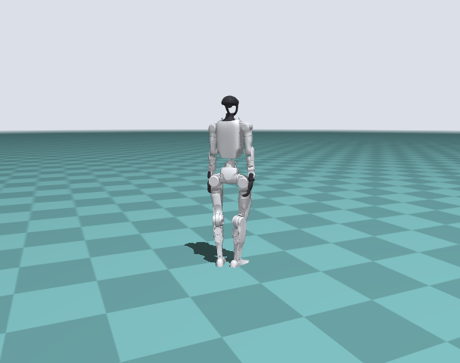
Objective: In place motions
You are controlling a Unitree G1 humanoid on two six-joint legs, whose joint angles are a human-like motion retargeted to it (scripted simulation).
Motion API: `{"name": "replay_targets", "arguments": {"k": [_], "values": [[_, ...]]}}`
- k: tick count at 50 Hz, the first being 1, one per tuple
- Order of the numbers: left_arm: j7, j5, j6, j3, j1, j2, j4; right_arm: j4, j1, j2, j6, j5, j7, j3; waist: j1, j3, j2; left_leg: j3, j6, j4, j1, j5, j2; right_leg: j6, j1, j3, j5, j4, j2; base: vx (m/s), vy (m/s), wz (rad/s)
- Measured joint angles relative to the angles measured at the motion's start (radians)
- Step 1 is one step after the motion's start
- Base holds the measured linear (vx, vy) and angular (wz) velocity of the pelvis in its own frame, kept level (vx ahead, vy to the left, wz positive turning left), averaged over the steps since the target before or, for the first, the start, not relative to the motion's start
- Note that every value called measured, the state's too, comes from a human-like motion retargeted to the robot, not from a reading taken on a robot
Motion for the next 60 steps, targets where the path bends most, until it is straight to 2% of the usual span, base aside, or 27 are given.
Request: {"name": "replay_targets", "arguments": {"k": [60], "values": [[-0.01,-0.019,0.001,0.029,0.011,0.006,0.009,0.01,0.0,-0.003,0.001,-0.012,0.005,0.01,0.007,-0.019,-0.004,0.005,-0.001,0.005,-0.019,0.005,0.001,-0.007,-0.018,0.01,0.07,0.006,-0.013,0.0,0.0,0.0]]}}
